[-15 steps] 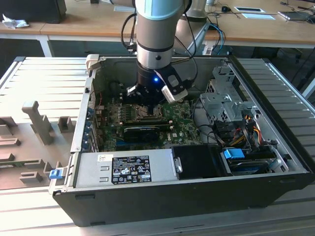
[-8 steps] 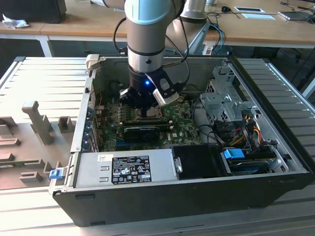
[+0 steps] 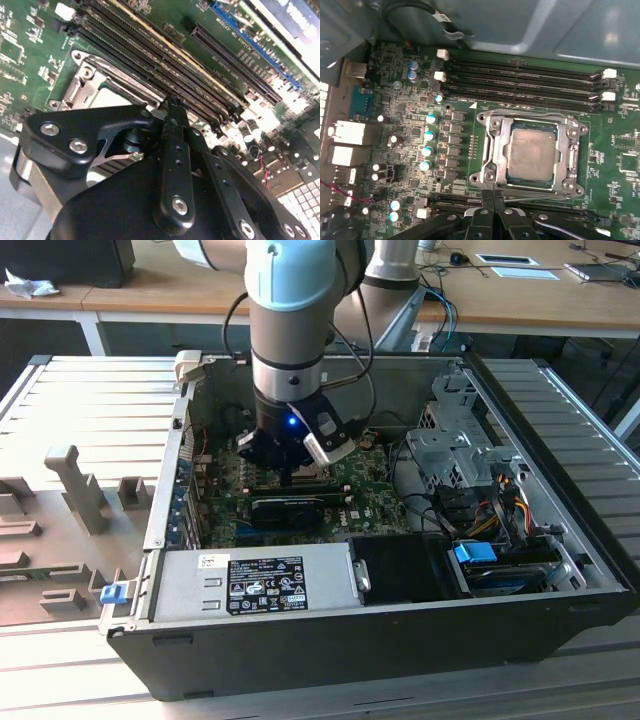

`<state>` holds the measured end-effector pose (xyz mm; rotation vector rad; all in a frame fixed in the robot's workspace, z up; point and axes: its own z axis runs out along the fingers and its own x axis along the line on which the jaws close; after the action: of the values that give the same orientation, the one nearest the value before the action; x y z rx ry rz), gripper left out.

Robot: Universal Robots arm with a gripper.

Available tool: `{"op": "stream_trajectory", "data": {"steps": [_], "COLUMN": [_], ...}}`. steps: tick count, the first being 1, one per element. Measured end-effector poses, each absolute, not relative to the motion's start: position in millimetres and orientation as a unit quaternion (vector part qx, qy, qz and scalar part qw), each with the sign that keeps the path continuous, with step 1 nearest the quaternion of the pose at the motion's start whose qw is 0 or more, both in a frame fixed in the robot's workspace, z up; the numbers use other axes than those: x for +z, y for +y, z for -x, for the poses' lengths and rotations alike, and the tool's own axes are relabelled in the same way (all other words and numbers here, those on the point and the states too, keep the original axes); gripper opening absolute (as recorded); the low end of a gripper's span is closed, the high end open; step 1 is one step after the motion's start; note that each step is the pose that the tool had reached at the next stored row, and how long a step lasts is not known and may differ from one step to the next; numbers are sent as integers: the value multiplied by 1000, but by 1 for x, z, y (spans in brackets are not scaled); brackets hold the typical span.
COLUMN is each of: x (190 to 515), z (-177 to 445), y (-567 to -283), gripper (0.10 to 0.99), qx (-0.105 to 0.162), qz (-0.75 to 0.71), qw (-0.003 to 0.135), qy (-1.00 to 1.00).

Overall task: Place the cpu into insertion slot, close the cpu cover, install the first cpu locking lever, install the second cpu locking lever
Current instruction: 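Install the second cpu locking lever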

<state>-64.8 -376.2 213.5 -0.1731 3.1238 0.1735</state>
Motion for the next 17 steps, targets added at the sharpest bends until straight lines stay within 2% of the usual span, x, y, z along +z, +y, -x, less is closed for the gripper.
{"op": "stream_trajectory", "data": {"steps": [8, 15, 17], "x": [209, 200, 199], "z": [74, 74, 74], "y": [-394, -395, -395], "gripper": [106, 106, 106], "qx": [114, 127, 142], "qz": [55, 55, 55], "qw": [7, 8, 9], "qy": [992, 990, 988]}}
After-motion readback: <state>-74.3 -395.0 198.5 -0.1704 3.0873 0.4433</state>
